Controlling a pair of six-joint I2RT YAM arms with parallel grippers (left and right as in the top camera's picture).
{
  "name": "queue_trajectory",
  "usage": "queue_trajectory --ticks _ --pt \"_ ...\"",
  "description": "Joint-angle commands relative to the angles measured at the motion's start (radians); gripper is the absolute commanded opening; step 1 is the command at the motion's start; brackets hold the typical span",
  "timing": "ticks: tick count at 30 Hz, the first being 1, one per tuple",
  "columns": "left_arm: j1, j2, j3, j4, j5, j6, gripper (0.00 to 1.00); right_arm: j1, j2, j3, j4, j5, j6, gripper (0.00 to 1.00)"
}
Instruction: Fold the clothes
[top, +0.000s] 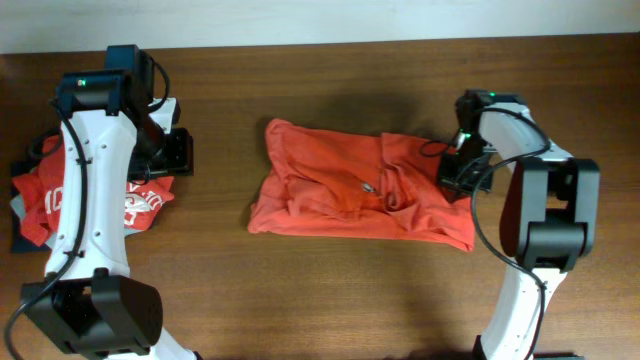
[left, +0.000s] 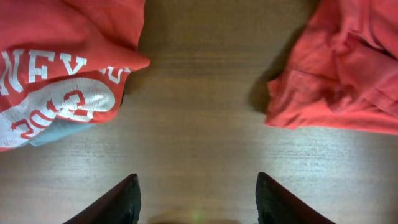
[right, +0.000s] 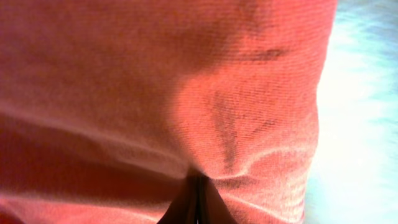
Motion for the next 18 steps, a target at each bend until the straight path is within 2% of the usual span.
queue_trajectory --ticks 1,3,6,12,18 --pt "0.001 -0.009 -0.004 0.014 -0.007 0.012 0.63 -0.037 0.031 -0.036 0.011 0.025 -0.06 0.06" --pt "0.0 -0.009 -0.004 0.014 -0.007 0.012 0.63 -0.035 0.006 -0.031 0.015 -0.121 -0.187 0.11" --pt "0.001 -0.009 -0.004 0.013 -0.007 0.012 0.63 -0.035 -0.05 -0.026 0.013 -0.288 -0.297 0.12" --pt "0.001 -0.009 -0.004 0.019 -0.007 0.012 0.63 -0.031 -0.116 -0.029 -0.045 -0.319 -0.334 0.08" --pt "0.001 -0.009 -0.004 0.021 -0.007 0.012 0.64 0.027 -0.11 -0.045 -0.006 -0.311 -0.333 0.08"
